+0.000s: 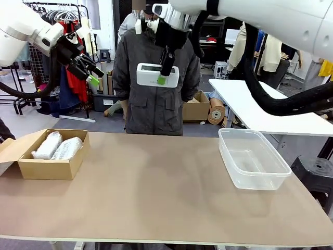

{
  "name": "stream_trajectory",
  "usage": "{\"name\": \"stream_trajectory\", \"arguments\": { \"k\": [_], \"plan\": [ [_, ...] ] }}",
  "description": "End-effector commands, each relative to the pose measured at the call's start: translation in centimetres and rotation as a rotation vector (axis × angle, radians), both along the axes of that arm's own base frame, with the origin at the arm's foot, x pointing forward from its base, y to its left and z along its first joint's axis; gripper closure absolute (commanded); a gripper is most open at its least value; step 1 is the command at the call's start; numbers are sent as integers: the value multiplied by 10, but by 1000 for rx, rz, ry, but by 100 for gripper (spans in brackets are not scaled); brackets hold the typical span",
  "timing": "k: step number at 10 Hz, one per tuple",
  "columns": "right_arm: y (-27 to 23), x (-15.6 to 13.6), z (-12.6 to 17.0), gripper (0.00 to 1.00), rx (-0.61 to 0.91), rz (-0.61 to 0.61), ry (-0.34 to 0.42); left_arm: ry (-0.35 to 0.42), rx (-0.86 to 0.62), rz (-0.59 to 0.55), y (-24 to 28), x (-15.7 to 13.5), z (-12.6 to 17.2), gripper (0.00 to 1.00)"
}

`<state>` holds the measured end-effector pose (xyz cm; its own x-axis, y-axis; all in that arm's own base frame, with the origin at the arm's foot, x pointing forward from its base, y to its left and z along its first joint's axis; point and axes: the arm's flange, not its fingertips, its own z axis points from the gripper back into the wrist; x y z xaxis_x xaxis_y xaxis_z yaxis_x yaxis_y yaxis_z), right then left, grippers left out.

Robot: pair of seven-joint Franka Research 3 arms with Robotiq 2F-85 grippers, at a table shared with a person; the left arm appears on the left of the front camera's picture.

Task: Separate and place wrapped and unwrapped clocks.
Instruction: Pick up the Digital clock indicated by the person.

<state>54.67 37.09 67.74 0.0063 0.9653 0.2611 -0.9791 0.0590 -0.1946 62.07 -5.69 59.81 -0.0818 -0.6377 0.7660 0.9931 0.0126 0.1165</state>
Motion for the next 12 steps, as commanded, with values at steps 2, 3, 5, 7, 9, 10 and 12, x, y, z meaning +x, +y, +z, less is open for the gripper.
{"name": "stream_trajectory", "arguments": {
  "k": [2, 3, 5, 7, 9, 10, 12],
  "plan": [
    [-13, -9, 4, 100, 30, -42, -40, -8, 2, 0, 0, -1, 1, 0],
    [-14, -6, 2, 100, 28, -32, -43, -8, 2, 0, 0, -1, 1, 0],
    [-7, -2, 12, 100, 12, -10, -23, -8, 2, 0, 0, -1, 1, 0],
    [-7, -2, 12, 100, 12, -10, -23, -8, 2, 0, 0, -1, 1, 0],
    [-7, -2, 12, 100, 12, -10, -23, -8, 2, 0, 0, -1, 1, 0],
    [-7, -2, 12, 100, 12, -10, -23, -8, 2, 0, 0, -1, 1, 0],
    [-7, -2, 12, 100, 12, -10, -23, -8, 2, 0, 0, -1, 1, 0]
  ]
}}
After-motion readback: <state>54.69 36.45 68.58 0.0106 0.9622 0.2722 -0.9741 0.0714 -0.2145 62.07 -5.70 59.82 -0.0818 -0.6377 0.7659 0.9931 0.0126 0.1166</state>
